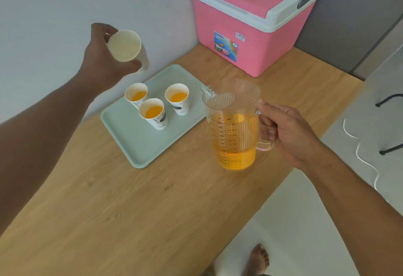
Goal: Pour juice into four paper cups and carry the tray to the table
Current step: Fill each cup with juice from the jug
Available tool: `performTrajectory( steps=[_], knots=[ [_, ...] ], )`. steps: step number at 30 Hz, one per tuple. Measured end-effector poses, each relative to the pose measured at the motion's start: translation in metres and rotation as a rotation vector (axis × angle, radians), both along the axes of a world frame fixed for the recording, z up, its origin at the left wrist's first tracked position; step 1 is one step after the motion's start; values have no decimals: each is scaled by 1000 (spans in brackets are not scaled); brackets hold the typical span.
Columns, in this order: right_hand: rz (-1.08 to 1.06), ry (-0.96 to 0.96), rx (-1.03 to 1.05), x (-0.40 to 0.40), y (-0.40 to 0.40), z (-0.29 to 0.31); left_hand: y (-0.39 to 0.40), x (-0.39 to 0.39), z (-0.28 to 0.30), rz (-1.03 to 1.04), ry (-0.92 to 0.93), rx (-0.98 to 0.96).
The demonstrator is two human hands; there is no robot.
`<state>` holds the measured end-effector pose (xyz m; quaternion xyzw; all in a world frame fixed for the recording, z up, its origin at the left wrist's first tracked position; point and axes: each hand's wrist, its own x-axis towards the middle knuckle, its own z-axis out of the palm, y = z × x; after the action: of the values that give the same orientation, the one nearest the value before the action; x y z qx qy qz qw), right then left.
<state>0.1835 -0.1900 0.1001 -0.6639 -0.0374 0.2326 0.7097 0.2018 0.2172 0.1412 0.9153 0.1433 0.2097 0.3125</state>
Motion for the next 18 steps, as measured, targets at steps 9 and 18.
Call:
performTrajectory(
  steps=[9,18],
  knots=[
    [80,-38,-9,-7,-19,13,-88,-89,-41,-100,-7,-179],
    [74,-59,-203,-22,-71,20,-174,-109,-105,-174,105,-360]
  ],
)
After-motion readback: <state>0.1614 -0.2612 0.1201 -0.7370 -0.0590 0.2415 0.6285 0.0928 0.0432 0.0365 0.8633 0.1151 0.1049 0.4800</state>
